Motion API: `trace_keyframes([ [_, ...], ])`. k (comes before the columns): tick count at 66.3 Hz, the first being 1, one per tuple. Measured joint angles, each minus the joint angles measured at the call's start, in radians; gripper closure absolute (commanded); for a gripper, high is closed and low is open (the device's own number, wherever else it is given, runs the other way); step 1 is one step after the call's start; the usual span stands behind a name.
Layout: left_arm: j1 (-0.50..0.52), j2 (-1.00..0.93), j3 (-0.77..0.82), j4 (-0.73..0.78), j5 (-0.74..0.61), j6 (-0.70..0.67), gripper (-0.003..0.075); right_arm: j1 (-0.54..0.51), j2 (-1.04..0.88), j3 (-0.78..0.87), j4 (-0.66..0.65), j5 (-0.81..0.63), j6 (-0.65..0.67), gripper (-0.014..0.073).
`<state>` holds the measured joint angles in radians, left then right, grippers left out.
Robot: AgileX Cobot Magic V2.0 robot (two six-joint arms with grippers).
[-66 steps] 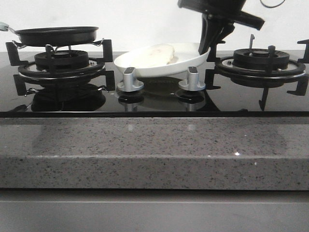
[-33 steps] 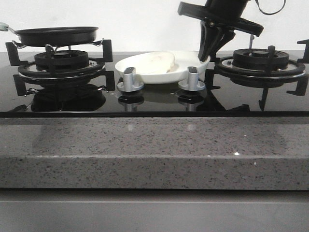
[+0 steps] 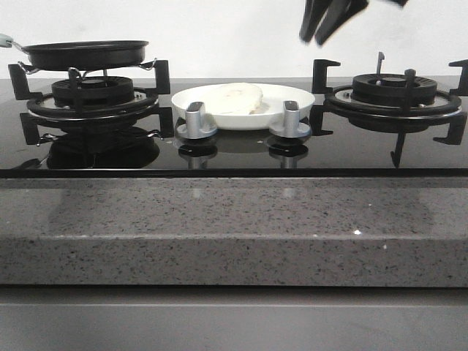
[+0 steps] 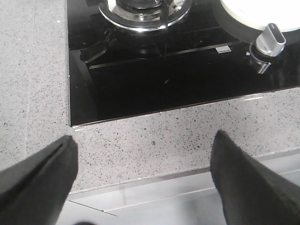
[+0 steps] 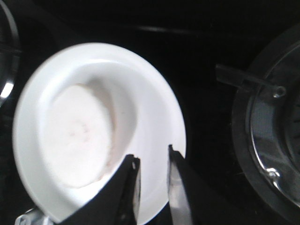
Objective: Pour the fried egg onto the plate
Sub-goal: 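Open the right gripper and raise it away from the plate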
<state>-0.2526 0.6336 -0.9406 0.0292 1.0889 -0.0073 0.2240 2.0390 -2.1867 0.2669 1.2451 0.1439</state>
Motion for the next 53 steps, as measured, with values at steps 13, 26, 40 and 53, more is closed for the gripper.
trace_keyframes([
  [13, 0.000, 0.000, 0.000, 0.000, 0.000, -0.002, 0.0154, 0.056, -0.167, 0.023, -0.015, 0.004, 0.000, 0.0402],
  [26, 0.000, 0.000, 0.000, 0.000, 0.000, -0.002, 0.0154, 0.138, -0.379, 0.228, -0.058, 0.009, 0.000, 0.0402],
  [40, 0.000, 0.000, 0.000, 0.000, 0.000, -0.002, 0.0154, 0.145, -0.653, 0.554, -0.087, -0.059, 0.000, 0.0402],
  [53, 0.000, 0.000, 0.000, 0.000, 0.000, -0.002, 0.0154, 0.145, -0.918, 0.824, -0.130, -0.111, 0.000, 0.0402],
])
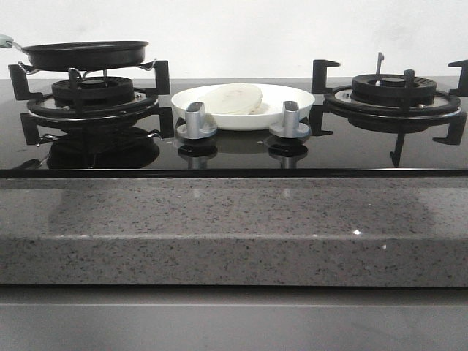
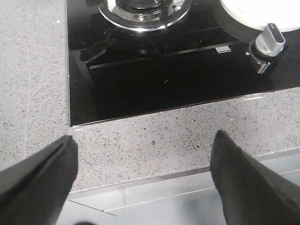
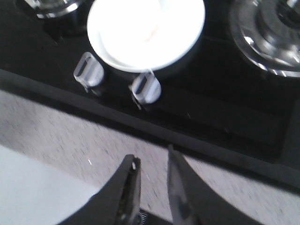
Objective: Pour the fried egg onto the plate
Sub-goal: 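Open the right gripper and raise it away from the plate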
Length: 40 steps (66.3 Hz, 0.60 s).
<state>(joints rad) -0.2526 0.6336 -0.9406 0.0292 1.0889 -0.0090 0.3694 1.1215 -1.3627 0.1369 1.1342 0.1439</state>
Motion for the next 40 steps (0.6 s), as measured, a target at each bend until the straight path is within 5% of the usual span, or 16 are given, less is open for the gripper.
trace_keyframes([
  [23, 0.000, 0.000, 0.000, 0.000, 0.000, 0.000, 0.0154, 0.000, -0.410, 0.384, -0.031, -0.004, 0.000, 0.0400],
  [40, 0.000, 0.000, 0.000, 0.000, 0.000, 0.000, 0.0154, 0.000, -0.588, 0.471, -0.033, 0.063, 0.002, 0.0400],
])
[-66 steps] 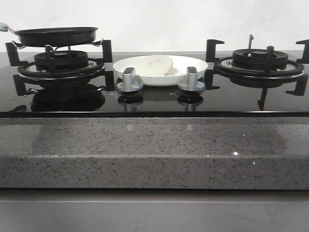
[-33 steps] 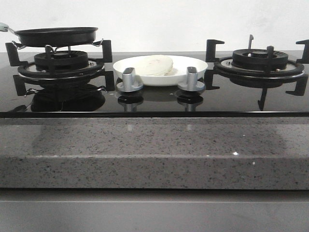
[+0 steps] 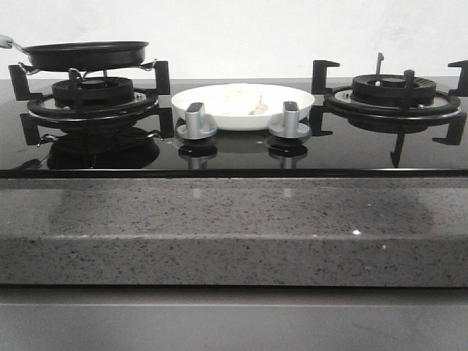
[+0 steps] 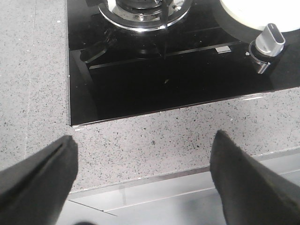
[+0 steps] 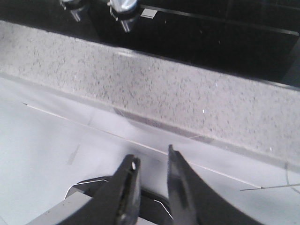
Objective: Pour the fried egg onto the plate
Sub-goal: 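Open the right gripper and raise it away from the plate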
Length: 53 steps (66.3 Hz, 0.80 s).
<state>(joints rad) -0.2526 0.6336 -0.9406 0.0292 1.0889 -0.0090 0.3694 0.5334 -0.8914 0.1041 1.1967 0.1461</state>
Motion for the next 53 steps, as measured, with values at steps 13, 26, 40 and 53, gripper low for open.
trace_keyframes([
  [13, 0.000, 0.000, 0.000, 0.000, 0.000, 0.000, 0.0154, 0.000, -0.033, 0.000, 0.000, 0.022, 0.000, 0.0400],
  [26, 0.000, 0.000, 0.000, 0.000, 0.000, 0.000, 0.0154, 0.000, -0.033, 0.000, 0.000, 0.022, 0.000, 0.0400],
  [40, 0.000, 0.000, 0.000, 0.000, 0.000, 0.000, 0.0227, 0.000, -0.033, 0.000, 0.000, 0.022, 0.000, 0.0413],
  [53, 0.000, 0.000, 0.000, 0.000, -0.002, 0.000, 0.0498, 0.000, -0.033, 0.000, 0.000, 0.022, 0.000, 0.0593],
])
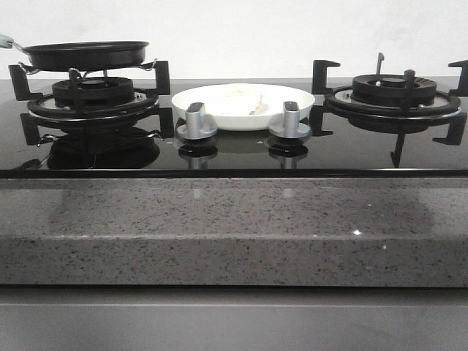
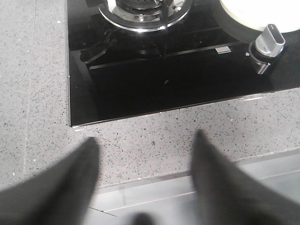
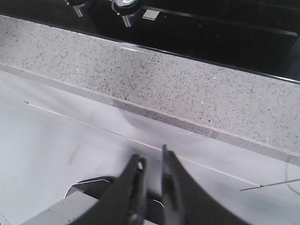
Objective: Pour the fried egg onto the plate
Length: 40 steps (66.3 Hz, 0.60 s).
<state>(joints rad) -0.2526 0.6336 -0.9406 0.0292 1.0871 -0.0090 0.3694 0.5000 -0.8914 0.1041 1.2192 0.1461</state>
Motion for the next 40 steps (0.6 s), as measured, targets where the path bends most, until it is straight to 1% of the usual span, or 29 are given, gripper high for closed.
trace_keyframes([
  [5, 0.000, 0.000, 0.000, 0.000, 0.000, 0.000, 0.0591, 0.000, 0.000, 0.000, 0.000, 0.000, 0.000, 0.0657],
  [8, 0.000, 0.000, 0.000, 0.000, 0.000, 0.000, 0.0661, 0.000, 0.000, 0.000, 0.000, 0.000, 0.000, 0.0693],
  [12, 0.000, 0.000, 0.000, 0.000, 0.000, 0.000, 0.0739, 0.000, 0.000, 0.000, 0.000, 0.000, 0.000, 0.0703],
  [40, 0.000, 0.000, 0.000, 0.000, 0.000, 0.000, 0.0740, 0.000, 0.000, 0.000, -0.002, 0.000, 0.000, 0.0703],
])
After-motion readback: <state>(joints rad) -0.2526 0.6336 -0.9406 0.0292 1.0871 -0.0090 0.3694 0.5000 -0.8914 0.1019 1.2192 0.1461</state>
